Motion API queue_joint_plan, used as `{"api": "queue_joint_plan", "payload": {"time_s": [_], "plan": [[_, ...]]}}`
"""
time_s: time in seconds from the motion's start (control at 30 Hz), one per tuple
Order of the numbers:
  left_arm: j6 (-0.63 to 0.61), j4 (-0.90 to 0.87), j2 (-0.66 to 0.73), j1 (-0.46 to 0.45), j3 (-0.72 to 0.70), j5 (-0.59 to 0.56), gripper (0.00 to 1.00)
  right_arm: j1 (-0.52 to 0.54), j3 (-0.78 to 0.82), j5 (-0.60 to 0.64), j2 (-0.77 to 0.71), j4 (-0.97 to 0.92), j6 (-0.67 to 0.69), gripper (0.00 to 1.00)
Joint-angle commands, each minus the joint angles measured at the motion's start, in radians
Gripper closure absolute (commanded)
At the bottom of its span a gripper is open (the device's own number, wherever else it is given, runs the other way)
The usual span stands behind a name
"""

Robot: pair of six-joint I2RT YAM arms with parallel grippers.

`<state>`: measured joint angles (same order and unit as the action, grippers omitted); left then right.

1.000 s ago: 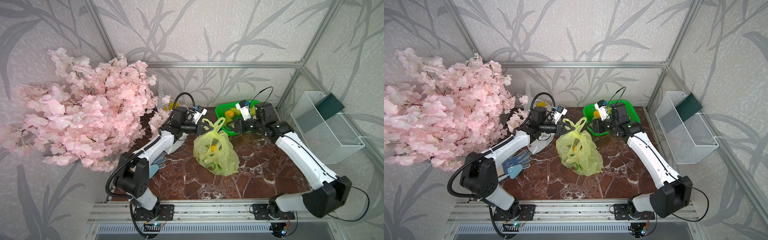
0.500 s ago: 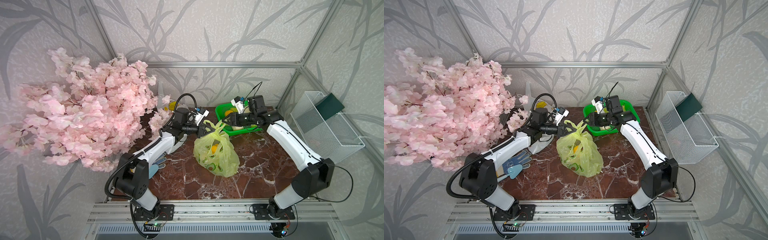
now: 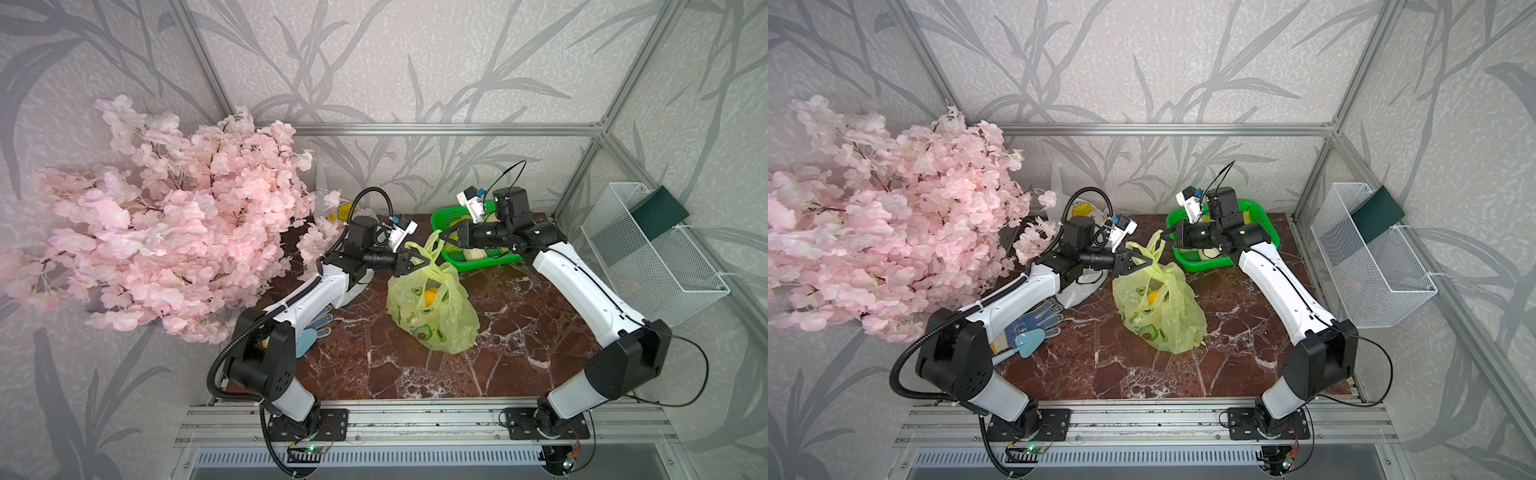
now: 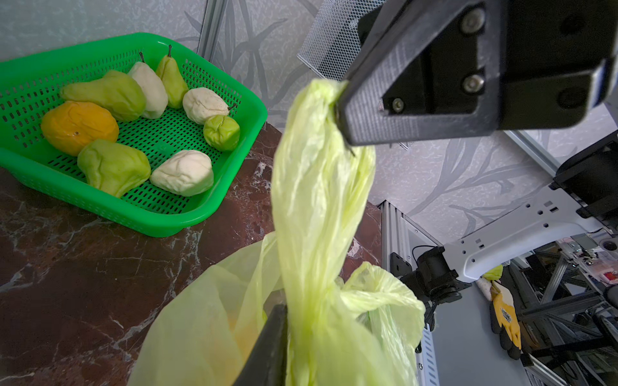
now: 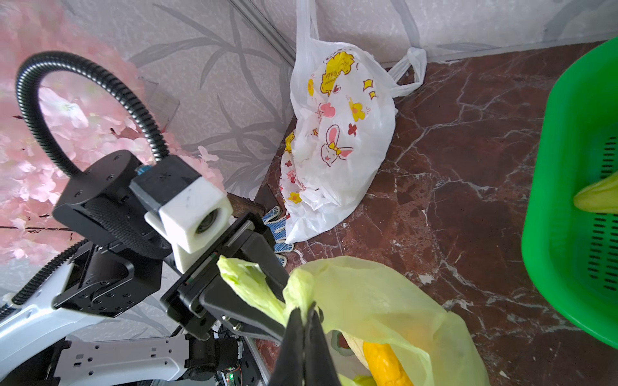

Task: Place the pears into plastic bags & tie knots
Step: Tie the plastic bag at the center of the board.

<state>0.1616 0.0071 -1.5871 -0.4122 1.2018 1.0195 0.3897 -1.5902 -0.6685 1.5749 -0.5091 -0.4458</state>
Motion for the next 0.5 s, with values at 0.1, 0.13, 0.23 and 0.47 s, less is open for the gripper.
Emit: {"api": "queue_joint_plan", "payload": {"time_s": [0.1, 0.13, 0.23, 0.47], "plan": [[-0.037, -0.068, 0.010, 0.007, 0.019, -0.057, 0.98, 0.008, 0.064, -0.042, -0.125, 0.071, 0.016, 1.00], [-0.035, -0.079, 0.010, 0.018, 0.022, -0.070, 1.00, 0.011, 0.084, -0.051, -0.150, 0.075, 0.027, 1.00], [-0.003, -0.070, 0.009, 0.036, 0.029, -0.072, 1.00, 0.048, 0.124, -0.050, -0.205, 0.020, 0.093, 1.00], [-0.001, -0.074, 0.004, 0.035, 0.050, -0.043, 0.99, 0.209, 0.284, -0.018, -0.258, -0.098, 0.211, 1.00]]}}
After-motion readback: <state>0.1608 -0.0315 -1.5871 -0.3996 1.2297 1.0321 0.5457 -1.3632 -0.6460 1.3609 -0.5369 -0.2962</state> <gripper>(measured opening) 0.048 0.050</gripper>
